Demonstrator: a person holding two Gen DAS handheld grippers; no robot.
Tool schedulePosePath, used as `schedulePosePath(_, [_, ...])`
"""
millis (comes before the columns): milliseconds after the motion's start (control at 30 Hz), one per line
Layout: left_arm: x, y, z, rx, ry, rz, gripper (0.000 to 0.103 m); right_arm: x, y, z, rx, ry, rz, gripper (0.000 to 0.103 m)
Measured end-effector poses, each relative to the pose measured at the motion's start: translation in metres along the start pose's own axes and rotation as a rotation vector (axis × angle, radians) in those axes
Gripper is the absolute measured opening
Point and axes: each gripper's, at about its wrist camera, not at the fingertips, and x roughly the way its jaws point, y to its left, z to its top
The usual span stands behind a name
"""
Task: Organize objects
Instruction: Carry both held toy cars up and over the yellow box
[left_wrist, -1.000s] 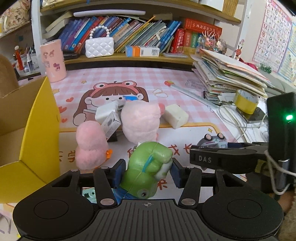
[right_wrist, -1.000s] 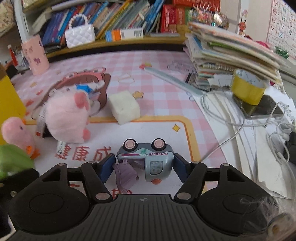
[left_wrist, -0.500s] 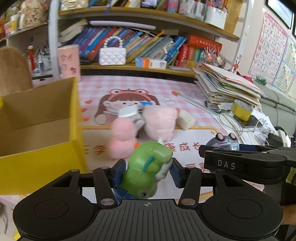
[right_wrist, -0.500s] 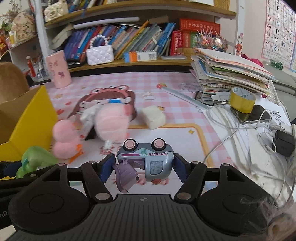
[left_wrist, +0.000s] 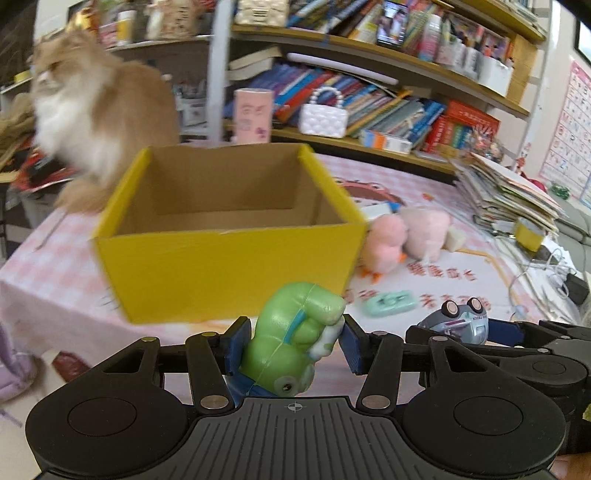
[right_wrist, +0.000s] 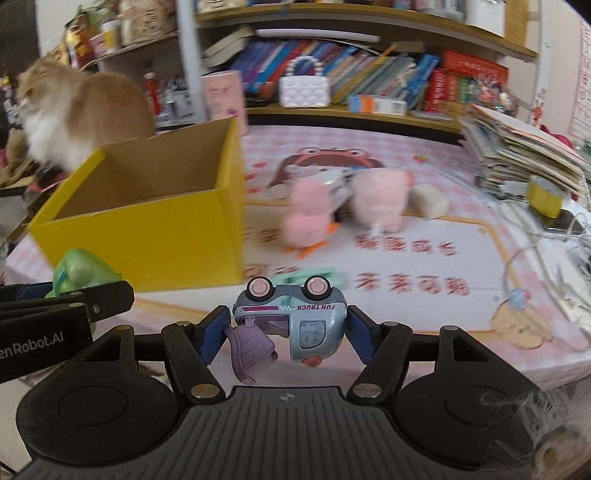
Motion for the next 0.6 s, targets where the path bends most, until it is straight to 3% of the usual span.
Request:
schedulePosePath(300, [-0.034,0.044,-0.017,-0.014,-0.037,0.041,0.050,-0.017,0.055,-0.019,-0.023,-0.009,0.059,0.066])
schedulePosePath(600, [-0.053,0.058,-0.017,0.010,-0.090,0.041,0.050,-0.028,0.075,-0.019,-0.025,-0.038,0.073,0.066])
